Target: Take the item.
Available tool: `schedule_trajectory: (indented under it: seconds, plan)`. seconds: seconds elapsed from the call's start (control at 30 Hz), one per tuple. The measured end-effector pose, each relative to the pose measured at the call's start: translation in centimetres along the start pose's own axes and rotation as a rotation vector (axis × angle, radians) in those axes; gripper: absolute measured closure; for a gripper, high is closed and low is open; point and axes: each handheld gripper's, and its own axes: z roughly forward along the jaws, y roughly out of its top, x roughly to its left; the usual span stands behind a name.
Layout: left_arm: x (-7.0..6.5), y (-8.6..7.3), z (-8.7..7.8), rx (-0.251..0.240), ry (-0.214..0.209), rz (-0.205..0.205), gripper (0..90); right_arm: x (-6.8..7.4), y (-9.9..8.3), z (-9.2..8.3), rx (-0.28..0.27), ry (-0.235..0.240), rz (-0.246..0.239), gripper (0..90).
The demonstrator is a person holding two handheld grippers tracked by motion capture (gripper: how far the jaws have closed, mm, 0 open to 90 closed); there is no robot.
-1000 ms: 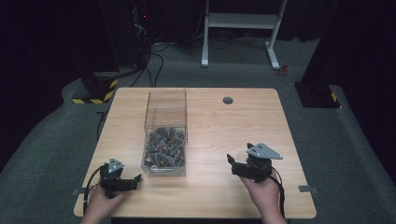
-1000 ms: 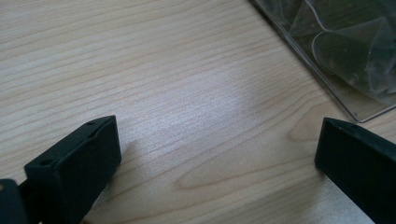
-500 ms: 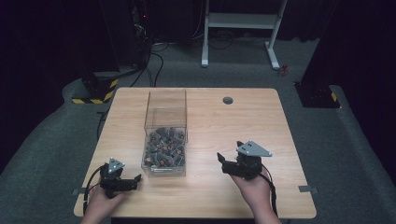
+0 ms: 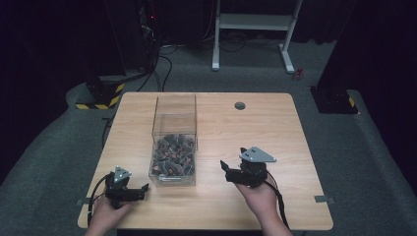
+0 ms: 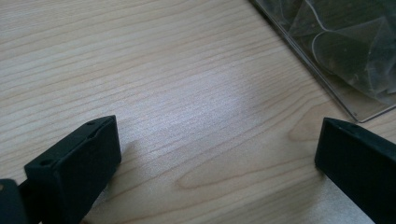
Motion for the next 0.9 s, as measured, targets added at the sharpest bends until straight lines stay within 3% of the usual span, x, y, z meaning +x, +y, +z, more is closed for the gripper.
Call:
schedule_trajectory:
  seconds: [0.9]
  plan:
    - [0.0, 0.0, 0.0, -0.001, -0.001, -0.002, 0.6, 2.5, 1.9, 2.5, -0.005, 0.089, -0.021, 23.8]
